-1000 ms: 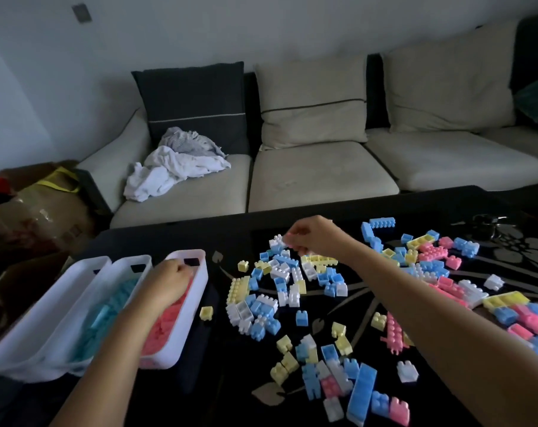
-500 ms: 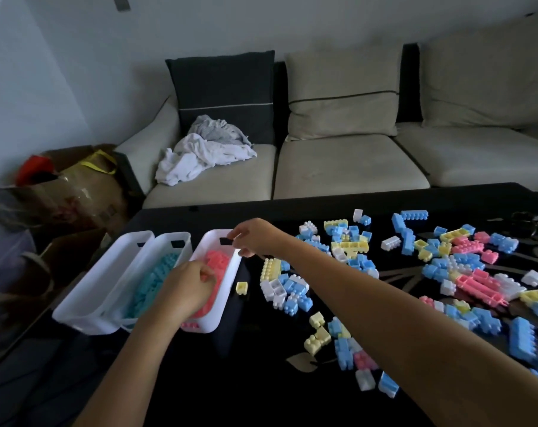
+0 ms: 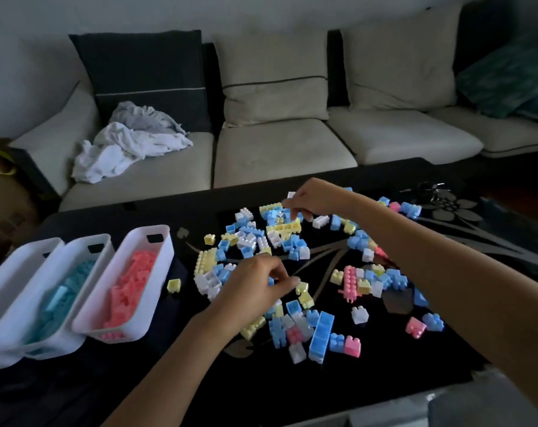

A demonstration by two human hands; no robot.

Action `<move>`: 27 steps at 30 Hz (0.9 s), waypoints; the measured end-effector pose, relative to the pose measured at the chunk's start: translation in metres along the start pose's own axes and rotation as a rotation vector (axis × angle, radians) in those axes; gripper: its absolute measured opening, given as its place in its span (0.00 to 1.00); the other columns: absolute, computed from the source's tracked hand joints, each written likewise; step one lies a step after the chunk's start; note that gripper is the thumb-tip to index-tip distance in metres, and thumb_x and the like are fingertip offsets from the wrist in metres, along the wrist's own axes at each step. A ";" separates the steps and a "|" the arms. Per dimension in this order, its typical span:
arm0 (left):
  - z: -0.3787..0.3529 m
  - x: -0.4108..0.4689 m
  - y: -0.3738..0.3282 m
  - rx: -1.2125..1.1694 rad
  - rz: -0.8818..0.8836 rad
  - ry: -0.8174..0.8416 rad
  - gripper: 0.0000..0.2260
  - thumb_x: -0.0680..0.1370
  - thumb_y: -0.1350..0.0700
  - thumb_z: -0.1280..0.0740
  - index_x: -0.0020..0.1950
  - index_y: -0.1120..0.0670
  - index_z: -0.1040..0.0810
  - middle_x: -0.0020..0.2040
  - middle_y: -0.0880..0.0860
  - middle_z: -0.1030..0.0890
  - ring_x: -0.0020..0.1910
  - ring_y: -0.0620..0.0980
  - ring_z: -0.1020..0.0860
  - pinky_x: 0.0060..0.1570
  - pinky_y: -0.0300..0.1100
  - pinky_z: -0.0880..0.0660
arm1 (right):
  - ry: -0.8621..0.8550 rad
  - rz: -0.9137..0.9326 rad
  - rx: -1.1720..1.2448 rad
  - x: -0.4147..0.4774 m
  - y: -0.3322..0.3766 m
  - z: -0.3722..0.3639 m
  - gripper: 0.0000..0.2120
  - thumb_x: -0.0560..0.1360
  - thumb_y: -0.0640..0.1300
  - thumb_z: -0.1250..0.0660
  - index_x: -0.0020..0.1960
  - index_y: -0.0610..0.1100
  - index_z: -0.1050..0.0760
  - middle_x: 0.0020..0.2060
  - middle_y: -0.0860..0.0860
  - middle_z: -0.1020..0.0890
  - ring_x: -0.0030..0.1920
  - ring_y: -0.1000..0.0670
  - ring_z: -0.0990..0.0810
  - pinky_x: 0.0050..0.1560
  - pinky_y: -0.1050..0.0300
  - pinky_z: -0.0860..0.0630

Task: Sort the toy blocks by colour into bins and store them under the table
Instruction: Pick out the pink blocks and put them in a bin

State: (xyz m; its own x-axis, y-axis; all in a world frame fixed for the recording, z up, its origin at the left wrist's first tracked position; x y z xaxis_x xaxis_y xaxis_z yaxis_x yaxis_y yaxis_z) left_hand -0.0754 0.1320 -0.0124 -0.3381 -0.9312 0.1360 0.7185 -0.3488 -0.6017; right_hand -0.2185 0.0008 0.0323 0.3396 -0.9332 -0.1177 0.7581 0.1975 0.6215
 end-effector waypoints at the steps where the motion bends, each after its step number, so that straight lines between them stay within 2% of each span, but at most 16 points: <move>1: -0.009 0.004 -0.006 -0.002 -0.018 0.056 0.11 0.75 0.45 0.31 0.42 0.53 0.22 0.41 0.46 0.23 0.40 0.40 0.24 0.44 0.40 0.25 | 0.041 -0.030 -0.066 -0.008 -0.015 0.003 0.17 0.78 0.51 0.37 0.38 0.42 0.19 0.24 0.52 0.23 0.24 0.54 0.33 0.31 0.63 0.34; 3: -0.027 0.008 -0.019 -0.025 -0.056 0.183 0.11 0.73 0.44 0.30 0.43 0.52 0.22 0.43 0.45 0.25 0.40 0.39 0.26 0.43 0.37 0.28 | 0.137 -0.058 -0.177 -0.027 -0.042 0.006 0.14 0.78 0.50 0.37 0.43 0.42 0.19 0.31 0.50 0.19 0.27 0.54 0.29 0.35 0.63 0.31; 7: -0.057 0.005 -0.042 0.032 -0.158 0.442 0.14 0.70 0.41 0.28 0.52 0.45 0.23 0.52 0.40 0.29 0.54 0.37 0.30 0.55 0.37 0.30 | 0.253 0.013 -0.276 -0.065 -0.070 0.007 0.05 0.74 0.47 0.30 0.46 0.47 0.19 0.41 0.52 0.16 0.38 0.52 0.19 0.42 0.63 0.26; 10: -0.078 -0.001 -0.055 0.214 -0.303 0.491 0.19 0.70 0.41 0.28 0.57 0.44 0.24 0.59 0.41 0.30 0.61 0.40 0.36 0.61 0.37 0.36 | 0.330 0.134 -0.397 -0.090 -0.070 -0.003 0.13 0.72 0.45 0.28 0.57 0.50 0.22 0.52 0.56 0.20 0.45 0.58 0.22 0.46 0.67 0.30; 12: -0.088 -0.003 -0.059 0.322 -0.372 0.487 0.20 0.70 0.42 0.28 0.59 0.45 0.24 0.61 0.44 0.31 0.63 0.42 0.37 0.62 0.38 0.40 | 0.396 0.202 -0.445 -0.100 -0.071 -0.014 0.22 0.71 0.42 0.28 0.64 0.51 0.27 0.60 0.56 0.27 0.55 0.56 0.27 0.53 0.65 0.32; 14: -0.093 -0.002 -0.059 0.357 -0.394 0.474 0.18 0.71 0.42 0.29 0.58 0.46 0.23 0.61 0.45 0.30 0.63 0.43 0.38 0.62 0.40 0.41 | 0.440 0.243 -0.469 -0.104 -0.072 -0.026 0.28 0.70 0.41 0.27 0.68 0.51 0.31 0.63 0.54 0.31 0.62 0.54 0.32 0.61 0.61 0.33; 15: -0.094 -0.001 -0.059 0.349 -0.399 0.464 0.15 0.71 0.43 0.29 0.55 0.46 0.22 0.59 0.45 0.30 0.63 0.43 0.38 0.62 0.40 0.42 | 0.442 0.262 -0.484 -0.105 -0.072 -0.030 0.29 0.69 0.41 0.26 0.68 0.50 0.31 0.64 0.52 0.31 0.63 0.52 0.32 0.63 0.57 0.32; 17: -0.093 0.000 -0.061 0.305 -0.406 0.434 0.10 0.73 0.45 0.30 0.50 0.48 0.20 0.57 0.44 0.29 0.62 0.42 0.37 0.62 0.40 0.42 | 0.412 0.288 -0.493 -0.103 -0.073 -0.037 0.28 0.68 0.42 0.25 0.66 0.48 0.30 0.61 0.51 0.29 0.61 0.50 0.30 0.59 0.53 0.29; 19: -0.087 0.001 -0.060 0.187 -0.359 0.399 0.07 0.74 0.48 0.30 0.47 0.50 0.19 0.54 0.44 0.27 0.60 0.42 0.35 0.62 0.40 0.39 | 0.377 0.284 -0.453 -0.099 -0.076 -0.039 0.25 0.68 0.42 0.25 0.62 0.48 0.29 0.58 0.52 0.29 0.56 0.51 0.29 0.55 0.56 0.28; 21: -0.074 0.006 -0.054 0.041 -0.252 0.357 0.06 0.74 0.48 0.29 0.46 0.49 0.20 0.51 0.41 0.27 0.58 0.40 0.32 0.61 0.40 0.35 | 0.344 0.275 -0.415 -0.095 -0.081 -0.038 0.22 0.68 0.44 0.25 0.59 0.49 0.27 0.56 0.53 0.30 0.54 0.52 0.29 0.54 0.57 0.28; 24: -0.055 0.011 -0.042 -0.019 -0.158 0.372 0.09 0.70 0.45 0.27 0.47 0.45 0.22 0.53 0.40 0.28 0.57 0.38 0.31 0.58 0.36 0.34 | 0.302 0.264 -0.404 -0.088 -0.088 -0.037 0.19 0.70 0.45 0.26 0.59 0.50 0.26 0.56 0.53 0.28 0.55 0.53 0.29 0.54 0.60 0.30; 27: -0.054 0.005 -0.040 0.120 -0.170 0.460 0.15 0.69 0.43 0.27 0.53 0.44 0.22 0.57 0.40 0.30 0.58 0.37 0.36 0.56 0.31 0.37 | 0.230 0.246 -0.404 -0.082 -0.096 -0.032 0.17 0.71 0.46 0.27 0.58 0.50 0.25 0.57 0.54 0.28 0.55 0.53 0.28 0.56 0.60 0.30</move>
State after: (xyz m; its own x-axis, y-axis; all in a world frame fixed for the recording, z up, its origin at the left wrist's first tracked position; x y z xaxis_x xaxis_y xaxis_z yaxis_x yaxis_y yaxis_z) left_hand -0.1382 0.1472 -0.0304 -0.6700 -0.7264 -0.1528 0.6854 -0.5263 -0.5032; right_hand -0.3010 0.0683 -0.0423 0.6135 -0.7635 -0.2014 0.7794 0.5447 0.3095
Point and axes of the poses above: each hand's wrist, its own x-axis towards the middle knuckle, its own z-axis out of the back of the hand, y = z × x, the point moved 4 cm from there along x, towards the middle knuckle
